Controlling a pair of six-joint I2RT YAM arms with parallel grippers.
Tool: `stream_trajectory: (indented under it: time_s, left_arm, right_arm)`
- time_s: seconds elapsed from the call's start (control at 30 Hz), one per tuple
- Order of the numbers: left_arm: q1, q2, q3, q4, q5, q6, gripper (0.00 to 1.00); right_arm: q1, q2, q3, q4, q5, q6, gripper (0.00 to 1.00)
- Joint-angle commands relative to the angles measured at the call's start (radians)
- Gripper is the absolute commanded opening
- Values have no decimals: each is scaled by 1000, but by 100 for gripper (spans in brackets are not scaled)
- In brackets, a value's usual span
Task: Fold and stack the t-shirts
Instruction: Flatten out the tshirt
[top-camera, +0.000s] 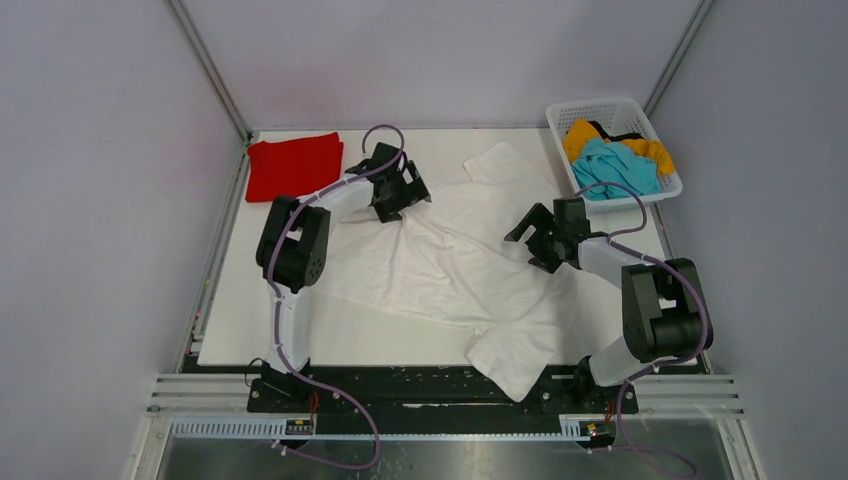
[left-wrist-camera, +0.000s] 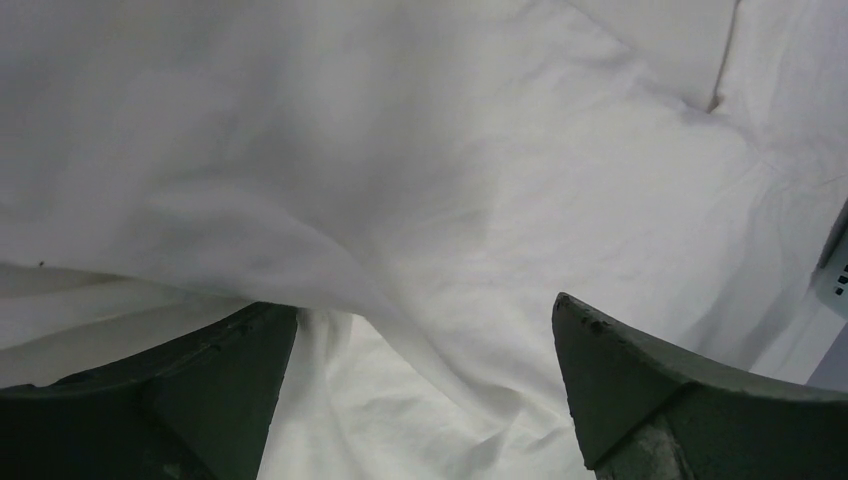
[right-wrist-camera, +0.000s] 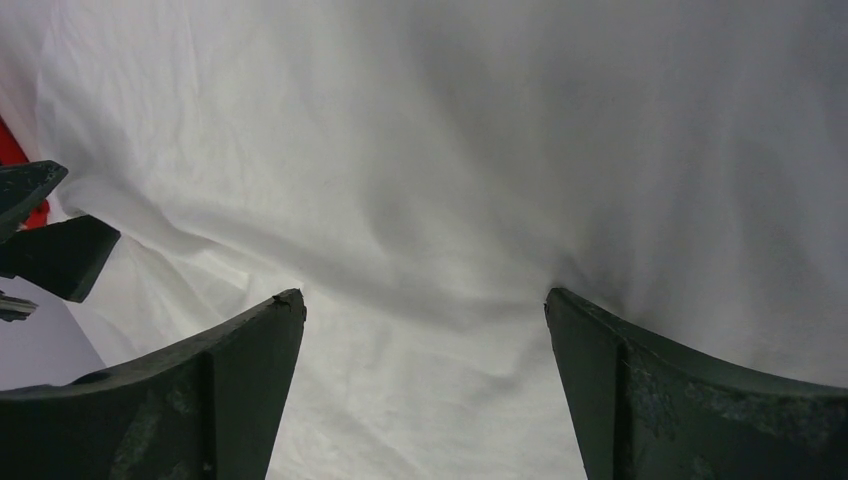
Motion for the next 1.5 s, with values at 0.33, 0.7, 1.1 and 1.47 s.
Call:
stream_trajectory:
  time_s: [0.33, 0.7, 1.1, 1.47]
  left_arm:
    - [11, -389, -499, -64, -25, 68, 99]
    - [10, -651, -874, -145, -11, 36, 99]
    - [39, -700, -502, -153, -45, 106, 99]
    - [139, -117, -63, -49, -91, -24, 99]
  right_arm:
    - [-9, -236, -152, -199, 94, -52, 99]
    - [-11, -455, -185, -349, 213, -91, 99]
    - [-2, -227, 106, -201, 97, -152, 99]
    - [164, 317, 609, -118, 43, -134, 100]
